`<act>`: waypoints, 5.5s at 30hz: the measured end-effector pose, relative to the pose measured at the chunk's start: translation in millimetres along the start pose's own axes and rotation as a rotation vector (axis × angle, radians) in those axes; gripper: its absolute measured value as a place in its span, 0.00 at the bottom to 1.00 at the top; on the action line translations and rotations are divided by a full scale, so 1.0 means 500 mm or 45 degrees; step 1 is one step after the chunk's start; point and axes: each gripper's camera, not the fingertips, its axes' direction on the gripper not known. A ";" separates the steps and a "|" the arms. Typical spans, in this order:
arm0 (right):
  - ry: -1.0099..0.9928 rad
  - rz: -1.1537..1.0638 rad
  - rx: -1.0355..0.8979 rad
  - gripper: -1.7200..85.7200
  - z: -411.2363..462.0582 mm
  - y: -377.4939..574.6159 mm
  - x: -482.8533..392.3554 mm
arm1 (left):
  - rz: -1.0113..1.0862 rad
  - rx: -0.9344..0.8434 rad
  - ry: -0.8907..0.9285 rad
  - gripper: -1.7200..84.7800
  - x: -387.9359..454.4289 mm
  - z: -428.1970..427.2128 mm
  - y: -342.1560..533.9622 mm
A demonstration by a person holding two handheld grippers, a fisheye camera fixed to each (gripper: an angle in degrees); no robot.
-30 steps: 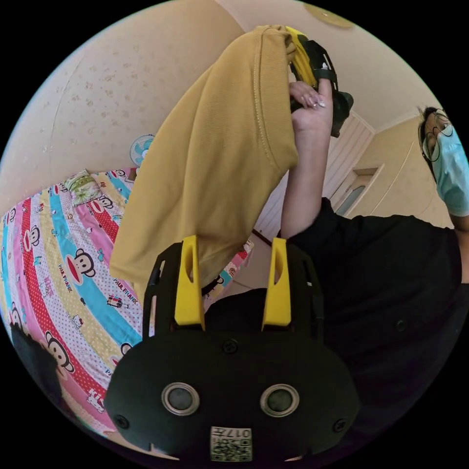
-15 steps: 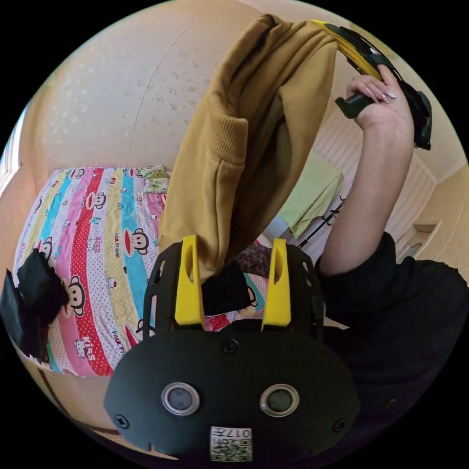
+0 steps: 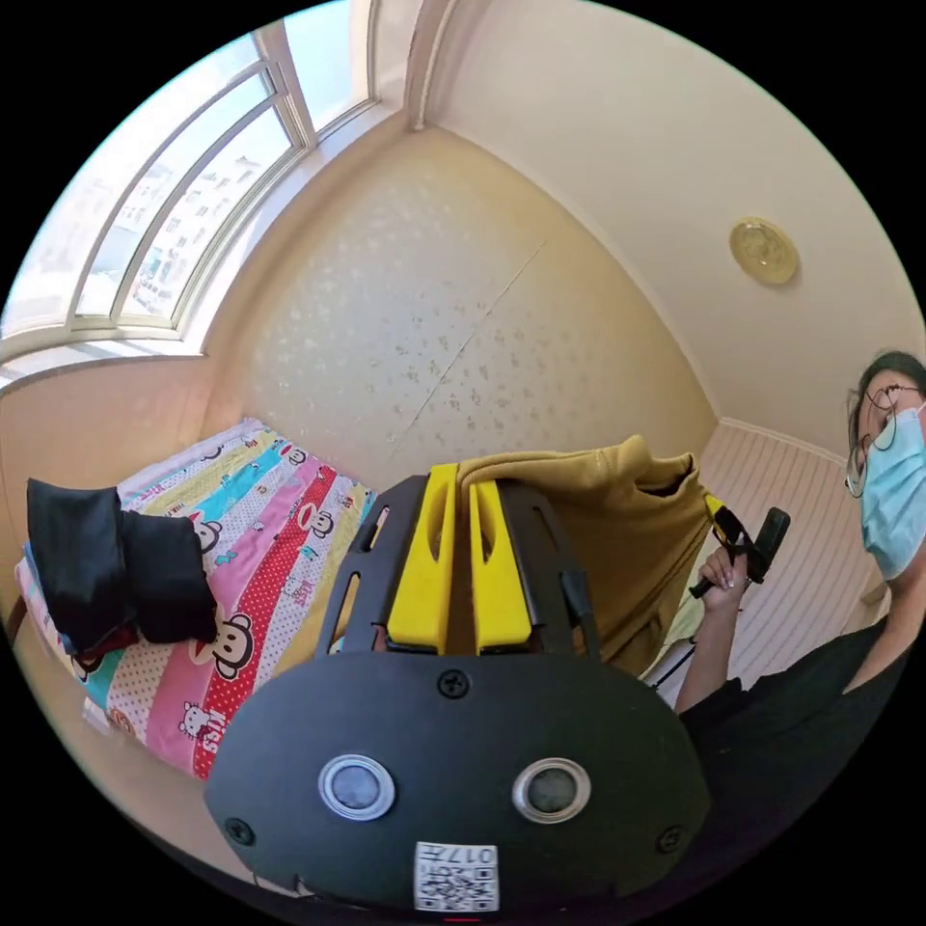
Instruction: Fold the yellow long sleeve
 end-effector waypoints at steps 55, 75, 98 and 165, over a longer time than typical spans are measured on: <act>-0.082 1.819 -1.610 0.04 0.456 0.974 0.592 | -0.870 -1.009 -0.295 0.14 -1.114 -0.023 -0.770; -0.050 1.528 -2.026 0.10 0.410 1.162 0.749 | -1.526 -1.769 0.318 0.05 -1.160 0.295 -0.334; -0.343 1.795 -1.485 0.09 -0.167 1.083 0.794 | -1.858 -0.323 0.782 0.08 -0.982 -0.025 -0.439; 0.474 2.357 -0.282 0.16 -0.575 0.923 1.093 | -1.758 -1.503 0.840 0.08 -0.666 0.468 -0.036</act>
